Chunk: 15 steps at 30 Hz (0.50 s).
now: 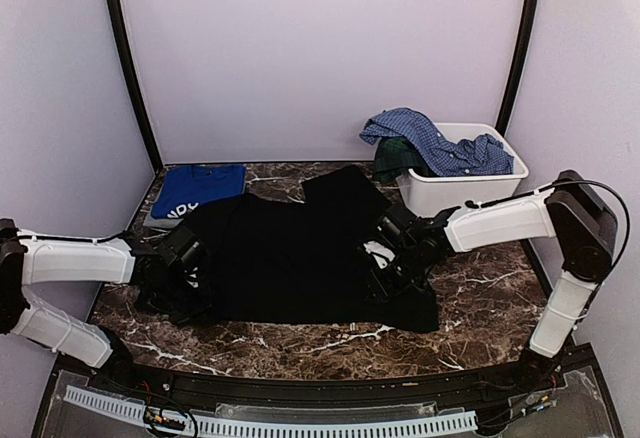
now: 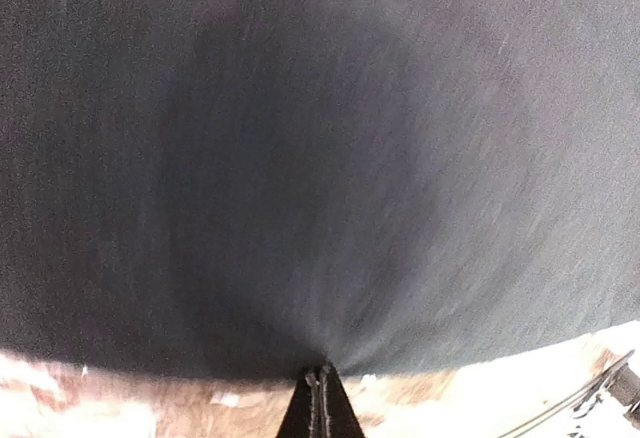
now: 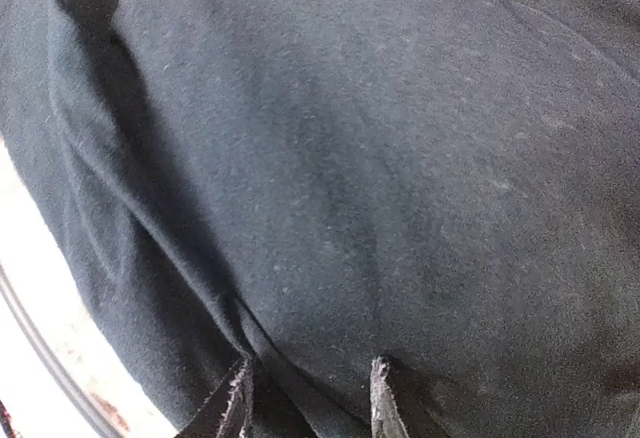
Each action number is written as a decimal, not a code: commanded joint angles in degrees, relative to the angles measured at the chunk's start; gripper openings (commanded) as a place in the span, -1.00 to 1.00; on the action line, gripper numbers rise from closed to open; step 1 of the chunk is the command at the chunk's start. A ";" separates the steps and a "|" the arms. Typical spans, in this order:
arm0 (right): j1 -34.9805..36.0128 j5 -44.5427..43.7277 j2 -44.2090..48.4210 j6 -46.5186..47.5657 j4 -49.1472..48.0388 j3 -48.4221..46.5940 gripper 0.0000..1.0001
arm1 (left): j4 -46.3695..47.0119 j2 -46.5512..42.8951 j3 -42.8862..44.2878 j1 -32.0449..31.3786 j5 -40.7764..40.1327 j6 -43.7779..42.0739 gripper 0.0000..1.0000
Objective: Fold and stack the mixed laundry pile
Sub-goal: Move the 1/3-folded T-shirt to the center of the board.
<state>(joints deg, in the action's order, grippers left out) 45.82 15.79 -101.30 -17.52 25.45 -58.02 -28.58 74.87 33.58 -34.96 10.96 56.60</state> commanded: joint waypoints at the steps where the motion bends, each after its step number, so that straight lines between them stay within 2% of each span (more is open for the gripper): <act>1: 4.41 2.21 0.77 -7.28 4.89 8.05 -0.23 | -6.96 -4.86 -3.56 -2.63 0.81 4.10 -1.00; 9: 5.16 -2.80 6.24 -12.79 6.47 13.14 -0.16 | -12.45 -11.15 -1.62 -3.55 0.37 3.64 -1.00; 12: 3.67 -4.63 9.07 -14.03 7.92 13.72 -0.11 | -14.82 -12.67 2.02 -3.58 -2.18 3.18 -1.00; 15: 1.53 -5.42 11.45 -14.44 8.95 14.01 -0.08 | -17.32 -11.81 8.66 -3.52 -8.98 0.12 -1.00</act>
<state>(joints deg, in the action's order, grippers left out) 49.87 15.97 -91.22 -29.34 24.03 -46.81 -40.97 63.59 34.57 -38.17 9.58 59.51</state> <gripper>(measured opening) 0.454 0.004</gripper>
